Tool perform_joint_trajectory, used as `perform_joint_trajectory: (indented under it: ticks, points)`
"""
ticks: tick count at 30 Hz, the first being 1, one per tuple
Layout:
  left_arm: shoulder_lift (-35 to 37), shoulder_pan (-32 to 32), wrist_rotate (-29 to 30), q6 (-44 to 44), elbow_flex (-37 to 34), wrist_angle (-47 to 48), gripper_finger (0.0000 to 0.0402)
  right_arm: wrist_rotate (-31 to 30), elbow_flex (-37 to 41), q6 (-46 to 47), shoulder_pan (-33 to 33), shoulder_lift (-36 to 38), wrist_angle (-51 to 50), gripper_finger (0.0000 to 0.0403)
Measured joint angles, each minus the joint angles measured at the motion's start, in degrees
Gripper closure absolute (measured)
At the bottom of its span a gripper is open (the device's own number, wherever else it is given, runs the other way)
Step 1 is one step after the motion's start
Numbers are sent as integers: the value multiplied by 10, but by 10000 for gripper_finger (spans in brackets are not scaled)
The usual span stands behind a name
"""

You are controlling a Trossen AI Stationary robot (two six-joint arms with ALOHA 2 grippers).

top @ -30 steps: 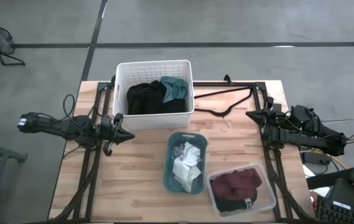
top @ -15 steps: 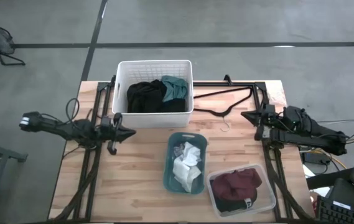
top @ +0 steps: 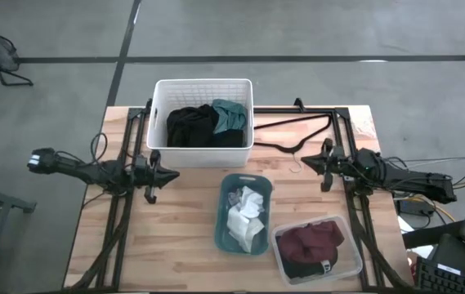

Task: Pick & Place Cloths
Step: Return to Home Position

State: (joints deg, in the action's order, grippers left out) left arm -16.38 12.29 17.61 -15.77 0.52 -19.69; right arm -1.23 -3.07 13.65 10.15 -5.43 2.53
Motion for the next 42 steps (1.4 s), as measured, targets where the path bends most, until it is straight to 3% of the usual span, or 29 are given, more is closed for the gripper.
perform_joint_trajectory:
  ticks: [4, 13, 42]
  points:
    - [-2, 0, 14, -12, 0, 25, 390, 0, 26, 41, 0, 0, 11, 394]
    - [0, 0, 41, 27, 0, 18, 390, -18, 26, 39, 0, 1, -5, 394]
    - [0, 0, 18, 35, -1, 40, 390, -18, 26, 39, 0, 1, -6, 394]
